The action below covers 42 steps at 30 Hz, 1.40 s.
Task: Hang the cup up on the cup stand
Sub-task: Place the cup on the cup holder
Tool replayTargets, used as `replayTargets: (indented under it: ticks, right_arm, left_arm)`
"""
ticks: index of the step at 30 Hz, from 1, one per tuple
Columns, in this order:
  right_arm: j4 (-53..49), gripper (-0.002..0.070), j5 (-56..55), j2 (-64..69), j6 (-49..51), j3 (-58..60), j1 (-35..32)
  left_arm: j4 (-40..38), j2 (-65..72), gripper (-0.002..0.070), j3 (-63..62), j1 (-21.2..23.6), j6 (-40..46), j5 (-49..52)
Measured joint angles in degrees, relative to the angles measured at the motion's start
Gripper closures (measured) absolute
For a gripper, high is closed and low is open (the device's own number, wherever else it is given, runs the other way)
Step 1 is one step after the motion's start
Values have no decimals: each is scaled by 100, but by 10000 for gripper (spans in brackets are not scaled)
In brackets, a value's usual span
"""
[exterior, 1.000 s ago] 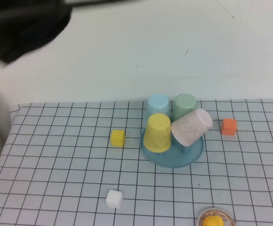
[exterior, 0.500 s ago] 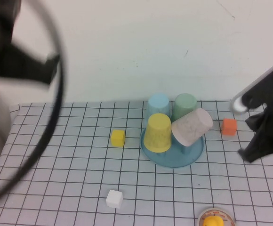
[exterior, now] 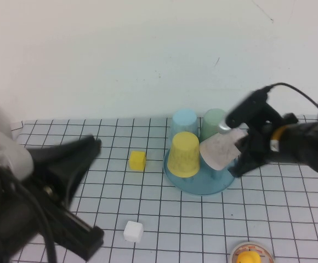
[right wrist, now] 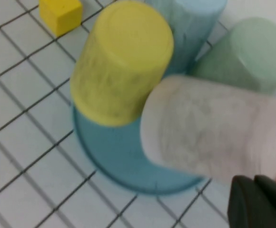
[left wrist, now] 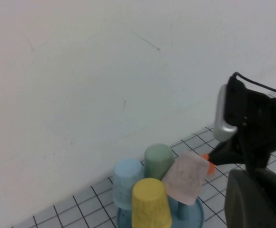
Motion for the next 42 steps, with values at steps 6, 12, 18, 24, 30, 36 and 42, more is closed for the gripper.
replayTargets:
  ticks: [6, 12, 18, 24, 30, 36, 42]
  right_arm:
    - [122, 678, -11, 670, 113, -706, -170]
    - [137, 678, -20, 949, 178, -763, -184]
    - [137, 678, -74, 1064, 237, -763, -64]
    - [137, 678, -269, 1064, 237, -763, 261]
    - [-130, 678, -193, 1008, 227, -763, 312]
    - [-156, 678, -6, 783, 381, -969, -136]
    - [-156, 678, 140, 1036, 741, -1140, -565]
  left_arm:
    - [11, 0, 675, 187, 0, -406, 178]
    - [11, 0, 675, 209, 0, -419, 207]
    - [11, 0, 675, 209, 0, -428, 207]
    - [11, 0, 675, 209, 0, -441, 217]
    - [11, 0, 675, 209, 0, -441, 215]
    - [11, 0, 675, 209, 0, -441, 283]
    - [11, 0, 675, 209, 0, -441, 297]
